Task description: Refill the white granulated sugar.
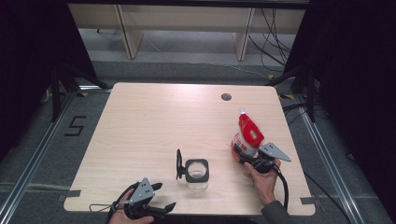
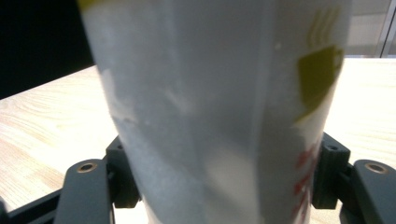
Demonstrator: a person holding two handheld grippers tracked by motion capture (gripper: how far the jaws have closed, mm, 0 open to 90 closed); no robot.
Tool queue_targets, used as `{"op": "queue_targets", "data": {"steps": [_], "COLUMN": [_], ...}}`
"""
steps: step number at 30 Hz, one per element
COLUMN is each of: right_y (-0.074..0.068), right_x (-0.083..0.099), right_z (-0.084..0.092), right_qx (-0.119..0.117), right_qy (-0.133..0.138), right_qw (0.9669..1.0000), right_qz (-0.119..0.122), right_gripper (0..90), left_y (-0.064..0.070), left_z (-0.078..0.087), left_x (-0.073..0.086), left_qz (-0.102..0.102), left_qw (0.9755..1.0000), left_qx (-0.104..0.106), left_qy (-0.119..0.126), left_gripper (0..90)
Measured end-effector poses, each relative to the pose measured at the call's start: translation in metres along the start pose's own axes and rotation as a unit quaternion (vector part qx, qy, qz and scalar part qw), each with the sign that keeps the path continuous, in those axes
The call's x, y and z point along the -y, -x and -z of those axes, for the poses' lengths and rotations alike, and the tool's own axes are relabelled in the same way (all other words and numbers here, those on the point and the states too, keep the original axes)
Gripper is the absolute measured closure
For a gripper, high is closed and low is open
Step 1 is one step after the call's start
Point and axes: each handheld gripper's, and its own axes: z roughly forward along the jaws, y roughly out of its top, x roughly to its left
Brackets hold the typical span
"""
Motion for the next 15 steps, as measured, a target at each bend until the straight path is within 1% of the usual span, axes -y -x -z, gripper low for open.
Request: {"op": "queue_targets", "data": {"steps": [1,2,3,4,5,6,7,8,11,12,13,14,15], "right_y": [0.000,0.001,0.000,-0.002,-0.001,-0.002,-0.003,-0.002,-0.002,-0.003,-0.002,-0.003,-0.002], "right_x": [-0.001,-0.001,-0.003,-0.003,-0.004,-0.005,-0.005,-0.006,-0.008,-0.008,-0.009,-0.010,-0.010], "right_z": [0.000,0.000,0.001,0.001,0.001,0.002,0.002,0.003,0.005,0.007,0.009,0.011,0.013], "right_qx": [-0.002,-0.004,0.006,0.007,0.010,0.006,0.002,0.008,0.002,0.001,0.000,0.001,-0.001], "right_qy": [-0.002,0.005,-0.001,-0.009,-0.011,-0.018,-0.009,-0.015,-0.024,-0.024,-0.023,-0.030,-0.028], "right_qw": [1.0000,0.9999,0.9999,0.9999,0.9998,0.9997,0.9999,0.9997,0.9994,0.9994,0.9992,0.9990,0.9989], "right_qz": [0.004,0.013,0.015,0.006,0.016,0.013,0.014,0.020,0.026,0.024,0.034,0.032,0.038], "right_gripper": [32.4,32.7,33.1,33.3,33.6,33.8,34.1,34.3,34.8,34.9,35.1,35.2,35.3], "left_y": [0.001,0.000,-0.001,-0.001,-0.001,-0.003,-0.003,-0.002,-0.002,-0.002,-0.004,-0.002,-0.003], "left_z": [0.000,0.000,0.001,0.001,0.001,0.003,0.003,0.002,0.002,0.002,0.004,0.003,0.003], "left_x": [0.000,0.000,0.000,0.000,0.000,0.000,0.000,0.000,0.000,0.000,0.000,0.000,0.000], "left_qz": [0.007,0.009,0.002,0.001,0.006,-0.005,-0.006,0.009,0.006,0.008,-0.005,0.011,0.009], "left_qw": [1.0000,1.0000,1.0000,1.0000,1.0000,0.9999,0.9999,1.0000,1.0000,1.0000,0.9999,0.9999,1.0000], "left_qx": [0.000,0.001,-0.004,-0.002,-0.003,-0.006,-0.006,-0.001,-0.003,-0.004,-0.008,-0.002,-0.003], "left_qy": [0.000,0.000,-0.006,-0.004,0.000,-0.011,-0.010,-0.003,-0.005,0.000,-0.010,0.004,0.002], "left_gripper": [18.1,18.1,18.2,18.2,18.1,18.2,18.2,18.2,18.2,18.2,18.2,18.2,18.2]}}
